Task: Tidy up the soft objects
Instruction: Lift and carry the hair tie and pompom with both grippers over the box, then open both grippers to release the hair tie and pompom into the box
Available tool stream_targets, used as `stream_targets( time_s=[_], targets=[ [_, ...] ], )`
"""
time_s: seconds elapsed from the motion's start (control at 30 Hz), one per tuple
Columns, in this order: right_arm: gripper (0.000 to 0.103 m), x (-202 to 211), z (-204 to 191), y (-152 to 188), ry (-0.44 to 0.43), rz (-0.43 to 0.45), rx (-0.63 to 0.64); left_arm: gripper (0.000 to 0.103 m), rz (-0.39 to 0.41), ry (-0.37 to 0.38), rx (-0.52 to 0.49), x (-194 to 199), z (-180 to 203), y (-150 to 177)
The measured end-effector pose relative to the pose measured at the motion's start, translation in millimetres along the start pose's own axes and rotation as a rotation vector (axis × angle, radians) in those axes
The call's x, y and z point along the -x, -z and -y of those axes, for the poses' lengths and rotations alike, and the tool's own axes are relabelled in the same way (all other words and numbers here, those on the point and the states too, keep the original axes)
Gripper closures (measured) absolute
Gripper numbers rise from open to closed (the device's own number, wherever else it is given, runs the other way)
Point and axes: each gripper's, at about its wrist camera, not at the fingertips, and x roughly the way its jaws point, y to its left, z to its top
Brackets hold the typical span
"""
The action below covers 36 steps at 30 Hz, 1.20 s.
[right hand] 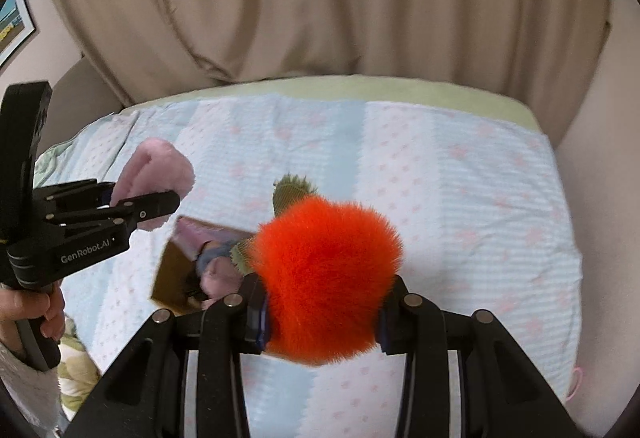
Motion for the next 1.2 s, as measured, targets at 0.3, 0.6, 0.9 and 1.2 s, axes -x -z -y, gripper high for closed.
stream_targets(
  time_s=[0.3,0.6,0.9,1.2],
  targets=[
    [0.067,-51.8,-64.3,24.7,-0.024,-0.101,-0.02,0.077,-0.101,-0.016,0.099,-17.8,-75.5,68.4],
    [0.067,-117.1,-82.9,40.1,-0.001,-0.226,-0.069,0.077,-0.228,-0.023,0.1,-77.6,-103.5,109.9],
    [0.066,-172.7,-93.2,41.5,-0.001,-0.317,-0.125,0.077,-0.307,-0.022,0.084,-124.7,-108.7,125.9],
    [0.0,-184.8,-84.5,33.8,-0.024,-0.313,-0.2,0.0,-0.273,-0.032,0.004,-128.4,-96.2,115.4]
  ],
)
